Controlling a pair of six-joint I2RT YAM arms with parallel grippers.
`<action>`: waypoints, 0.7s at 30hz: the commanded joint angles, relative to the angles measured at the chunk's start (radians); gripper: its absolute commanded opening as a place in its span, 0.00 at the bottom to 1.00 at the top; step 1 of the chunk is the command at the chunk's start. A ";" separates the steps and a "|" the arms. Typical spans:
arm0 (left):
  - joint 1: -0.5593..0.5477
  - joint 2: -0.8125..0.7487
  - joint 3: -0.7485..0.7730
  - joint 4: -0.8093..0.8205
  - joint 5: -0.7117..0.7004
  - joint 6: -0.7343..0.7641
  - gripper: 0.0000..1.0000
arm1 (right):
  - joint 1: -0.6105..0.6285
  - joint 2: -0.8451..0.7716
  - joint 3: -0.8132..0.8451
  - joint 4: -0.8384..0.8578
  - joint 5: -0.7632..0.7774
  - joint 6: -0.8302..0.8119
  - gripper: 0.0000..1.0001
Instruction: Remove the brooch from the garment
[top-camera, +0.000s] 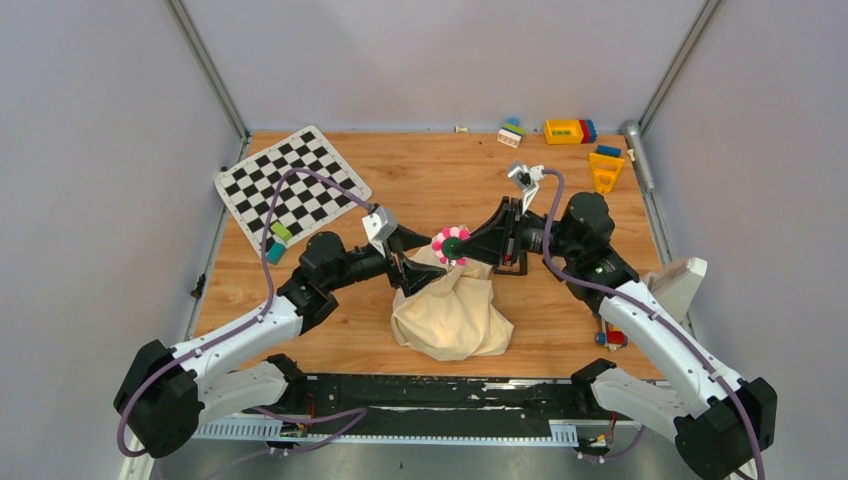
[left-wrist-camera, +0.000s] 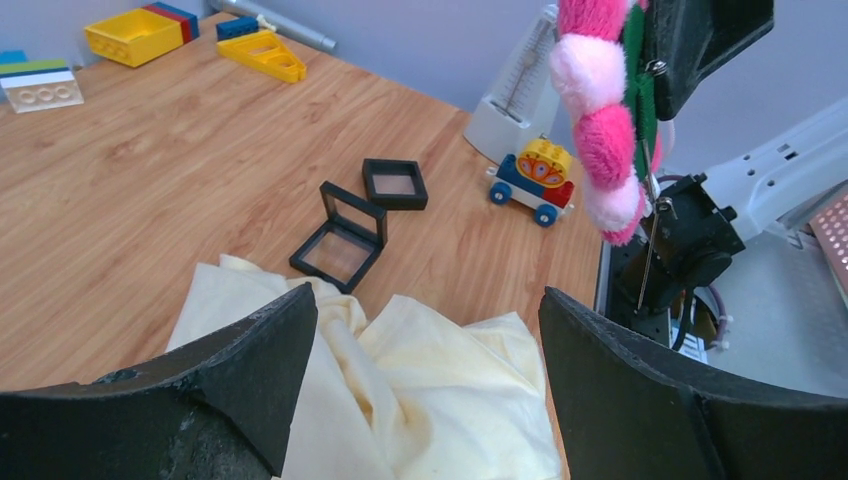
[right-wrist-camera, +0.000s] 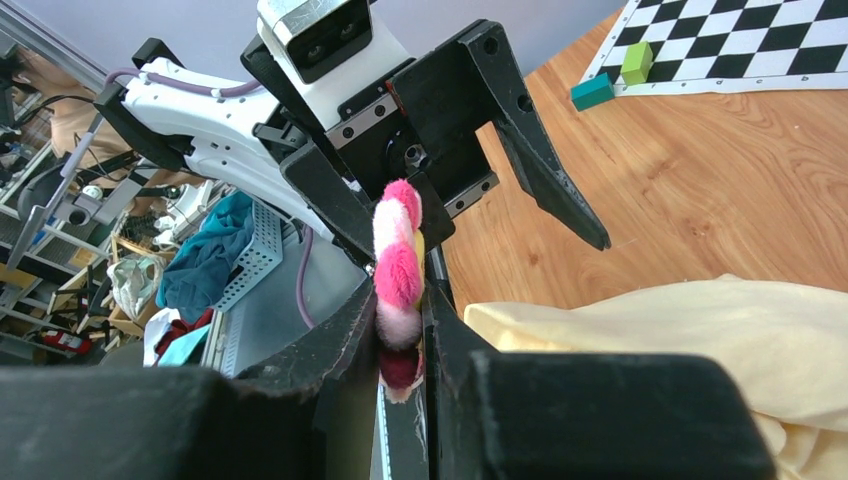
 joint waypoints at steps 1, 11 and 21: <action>-0.003 0.018 0.029 0.142 0.060 -0.048 0.89 | -0.003 0.004 -0.006 0.102 -0.010 0.038 0.00; -0.004 0.065 0.019 0.263 0.102 -0.127 0.89 | -0.002 0.035 -0.040 0.164 -0.018 0.069 0.00; -0.007 0.090 0.009 0.312 0.128 -0.184 0.90 | -0.002 0.048 -0.063 0.185 0.003 0.059 0.00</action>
